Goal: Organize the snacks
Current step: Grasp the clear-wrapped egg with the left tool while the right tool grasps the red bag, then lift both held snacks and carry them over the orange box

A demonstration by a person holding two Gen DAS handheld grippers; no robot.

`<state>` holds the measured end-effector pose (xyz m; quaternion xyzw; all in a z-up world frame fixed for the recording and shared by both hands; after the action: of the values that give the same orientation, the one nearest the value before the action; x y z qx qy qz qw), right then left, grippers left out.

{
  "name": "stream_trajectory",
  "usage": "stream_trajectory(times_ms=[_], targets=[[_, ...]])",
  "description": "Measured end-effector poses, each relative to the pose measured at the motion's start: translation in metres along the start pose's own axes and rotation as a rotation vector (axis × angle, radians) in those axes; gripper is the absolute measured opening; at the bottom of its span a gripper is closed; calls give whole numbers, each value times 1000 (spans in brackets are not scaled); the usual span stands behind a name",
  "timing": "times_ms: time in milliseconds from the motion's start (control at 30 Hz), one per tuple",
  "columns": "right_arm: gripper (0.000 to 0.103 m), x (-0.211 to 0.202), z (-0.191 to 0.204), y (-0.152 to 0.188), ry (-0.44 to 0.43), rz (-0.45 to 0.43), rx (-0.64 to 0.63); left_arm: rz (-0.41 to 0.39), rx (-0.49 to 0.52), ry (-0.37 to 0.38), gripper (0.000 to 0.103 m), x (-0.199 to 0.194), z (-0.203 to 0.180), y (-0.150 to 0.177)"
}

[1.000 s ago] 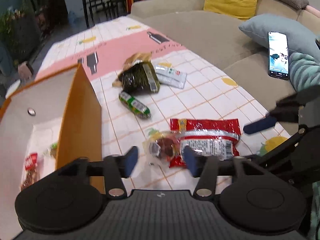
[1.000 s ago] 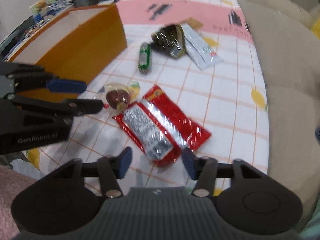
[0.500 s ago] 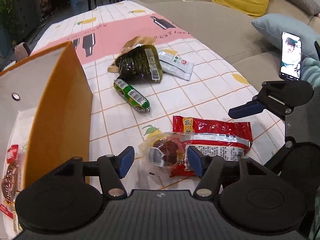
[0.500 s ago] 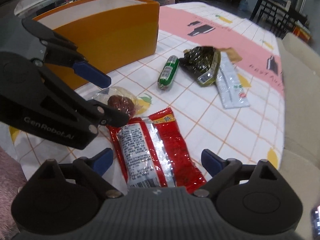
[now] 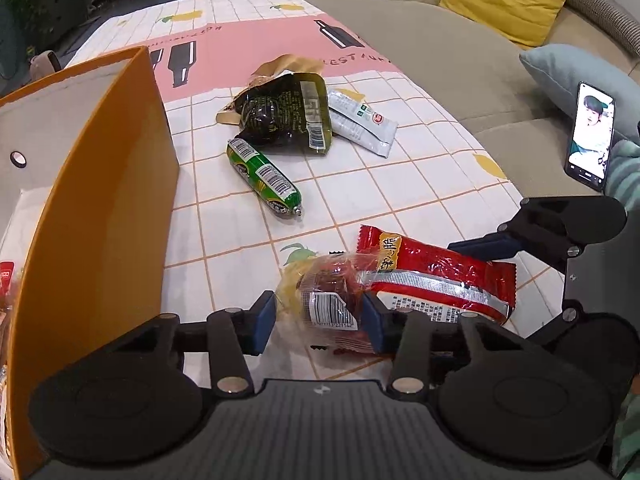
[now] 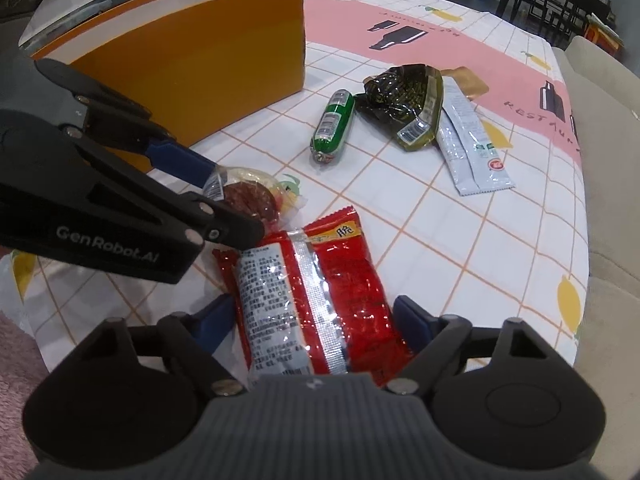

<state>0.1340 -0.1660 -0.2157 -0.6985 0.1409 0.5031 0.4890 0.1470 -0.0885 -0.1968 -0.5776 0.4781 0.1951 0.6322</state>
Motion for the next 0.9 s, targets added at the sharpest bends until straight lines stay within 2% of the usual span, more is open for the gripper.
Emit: stream_trajectory(times_ms=[67,333,500,733,900], targets=[[72,-2,-1,-1,4,-1,8,-12,-4,-11,50,-3,1,0],[70,-7,-8,0,49,21,84,-72,-43,-25,49,-25,2,-9],[70,-16,-19,-3,89,25,195,-110,-78,-41,49,-48,4,-16],[70,-50,-15,-22,115,-67,283,-145,-93,-63,49,-86,6,-32],[70,-71,-7,-42,93,-105,371,-181,-97,-88,49,-116,14,-43]])
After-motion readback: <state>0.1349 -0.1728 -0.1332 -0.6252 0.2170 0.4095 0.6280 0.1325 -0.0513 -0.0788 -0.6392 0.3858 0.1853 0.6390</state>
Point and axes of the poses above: each gripper's, at about its wrist camera, not at the fingertips, and x roughly the way its jaws point, z to its left, y to its underside, the point moved 5 cm from there along x, roughly the way its jaws point, and after that the axes turned 2 degrees about y, right-handed, at the moved point
